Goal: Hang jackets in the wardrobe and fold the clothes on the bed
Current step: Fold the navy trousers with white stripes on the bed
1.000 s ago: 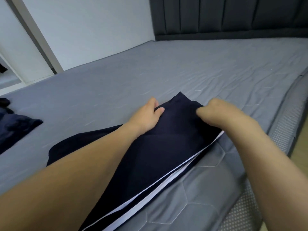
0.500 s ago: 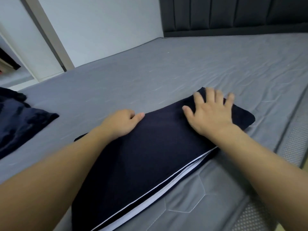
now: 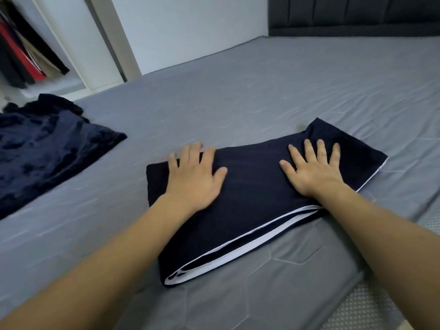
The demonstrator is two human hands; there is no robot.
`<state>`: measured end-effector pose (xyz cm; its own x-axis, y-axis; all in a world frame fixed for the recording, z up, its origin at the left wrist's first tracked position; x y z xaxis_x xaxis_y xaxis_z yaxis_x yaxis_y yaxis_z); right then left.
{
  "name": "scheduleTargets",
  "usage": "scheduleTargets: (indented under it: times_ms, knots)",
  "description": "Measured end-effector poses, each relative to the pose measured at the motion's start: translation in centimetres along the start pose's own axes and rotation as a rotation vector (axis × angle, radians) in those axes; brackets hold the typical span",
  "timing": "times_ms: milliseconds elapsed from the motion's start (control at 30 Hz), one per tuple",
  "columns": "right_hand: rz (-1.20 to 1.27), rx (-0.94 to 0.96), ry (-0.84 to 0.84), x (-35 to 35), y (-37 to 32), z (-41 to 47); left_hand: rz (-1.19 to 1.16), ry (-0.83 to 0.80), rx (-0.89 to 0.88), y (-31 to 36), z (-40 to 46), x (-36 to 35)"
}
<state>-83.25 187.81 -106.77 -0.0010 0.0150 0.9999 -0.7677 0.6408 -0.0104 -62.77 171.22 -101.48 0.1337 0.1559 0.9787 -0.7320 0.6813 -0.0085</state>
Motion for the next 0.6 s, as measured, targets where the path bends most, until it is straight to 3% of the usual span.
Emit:
scheduleTargets:
  times_ms: [100, 267, 367, 433, 467, 533, 600]
  knots:
    - [-0.023, -0.005, -0.013, -0.1, -0.1, -0.1, -0.047, -0.277, -0.141, 0.6, -8.0, -2.9]
    - [-0.069, 0.012, -0.067, 0.0, -0.5, -0.1, -0.052, -0.417, 0.078, -4.3, -7.5, -4.6]
    - [-0.11, -0.015, -0.09, 0.8, -1.3, -0.2, -0.433, -0.209, 0.503, -8.5, -4.8, -2.6]
    - [-0.03, 0.013, 0.044, 2.9, -3.3, -1.5, -0.835, -0.102, 0.868, -13.6, -3.0, -3.0]
    - [0.025, 0.097, 0.182, 4.4, -5.3, -2.9, -1.049, -0.128, 0.98, -15.1, -2.3, -3.8]
    - [0.182, 0.401, 0.438, 6.7, -11.3, -7.8, -1.235, -0.276, 0.968, -15.5, -0.8, -4.3]
    - [0.234, 0.764, 0.418, 5.7, -18.5, -13.7, -1.217, -0.416, 0.875, -14.7, -0.2, -3.9]
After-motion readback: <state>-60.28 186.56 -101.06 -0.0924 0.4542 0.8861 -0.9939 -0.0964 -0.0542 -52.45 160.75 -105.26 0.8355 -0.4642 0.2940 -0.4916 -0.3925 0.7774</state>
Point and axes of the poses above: each hand's wrist, its own z-axis towards the middle knuckle, its own x-axis out of the back of the hand, y = z × x, the point moved 9 cm from there along z, towards the middle knuckle, and after that the axes turned 14 degrees about x, right-handed, at the moved point
